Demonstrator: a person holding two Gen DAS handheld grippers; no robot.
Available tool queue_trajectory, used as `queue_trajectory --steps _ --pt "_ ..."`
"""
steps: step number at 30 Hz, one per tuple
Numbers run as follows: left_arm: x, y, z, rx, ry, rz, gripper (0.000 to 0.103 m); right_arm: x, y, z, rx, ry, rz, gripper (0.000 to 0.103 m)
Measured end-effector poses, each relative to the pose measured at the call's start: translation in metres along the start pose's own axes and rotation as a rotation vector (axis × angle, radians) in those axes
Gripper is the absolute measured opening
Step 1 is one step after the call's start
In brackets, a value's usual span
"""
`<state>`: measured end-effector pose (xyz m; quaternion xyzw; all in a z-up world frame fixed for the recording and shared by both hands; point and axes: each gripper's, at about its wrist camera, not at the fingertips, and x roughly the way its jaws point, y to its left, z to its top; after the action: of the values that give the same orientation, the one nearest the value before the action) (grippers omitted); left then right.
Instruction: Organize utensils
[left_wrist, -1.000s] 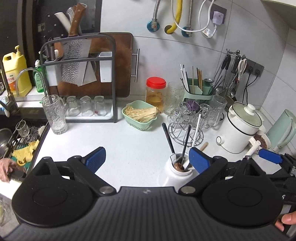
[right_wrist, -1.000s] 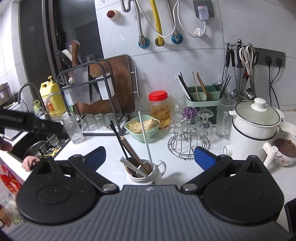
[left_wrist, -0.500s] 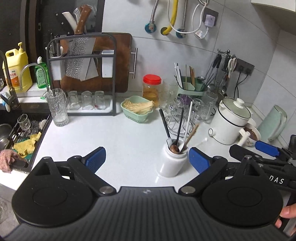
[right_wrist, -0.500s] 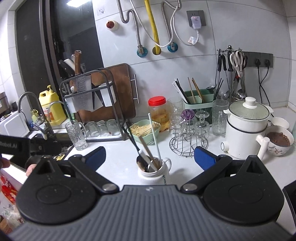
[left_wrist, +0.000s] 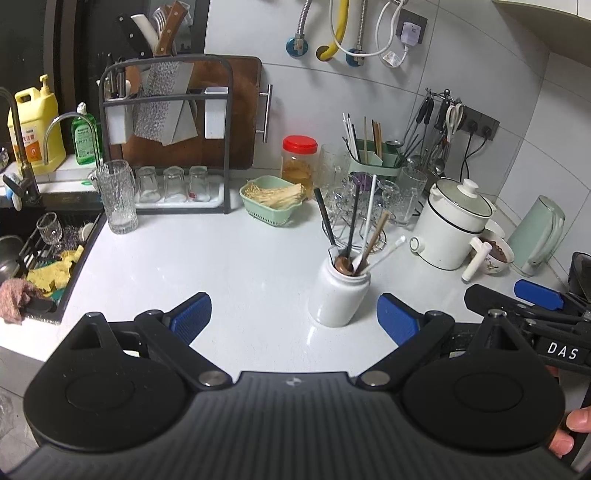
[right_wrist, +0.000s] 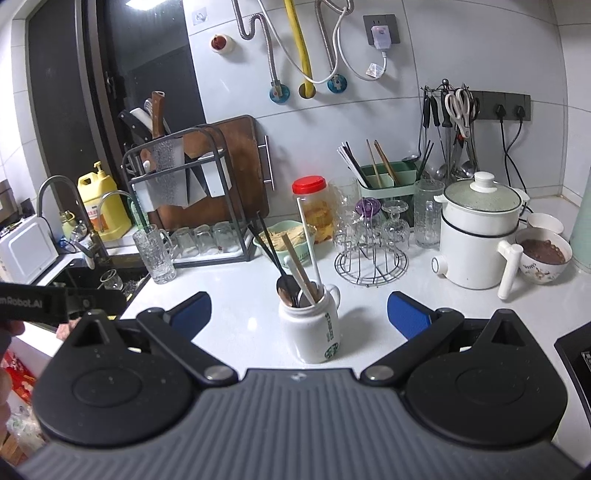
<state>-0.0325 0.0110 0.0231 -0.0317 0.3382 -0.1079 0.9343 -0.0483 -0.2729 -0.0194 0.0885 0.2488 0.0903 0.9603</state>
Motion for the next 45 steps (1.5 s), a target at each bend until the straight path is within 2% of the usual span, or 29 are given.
queue_trajectory --steps 10,45 --pt "-0.006 0.006 -0.012 -0.009 0.01 0.0 0.098 -0.011 0.002 -0.008 0.015 -0.006 -0.025 0.103" --pt "-0.008 0.009 -0.011 0.007 0.008 -0.027 0.098 -0.015 0.005 -0.012 0.015 -0.014 -0.058 0.103"
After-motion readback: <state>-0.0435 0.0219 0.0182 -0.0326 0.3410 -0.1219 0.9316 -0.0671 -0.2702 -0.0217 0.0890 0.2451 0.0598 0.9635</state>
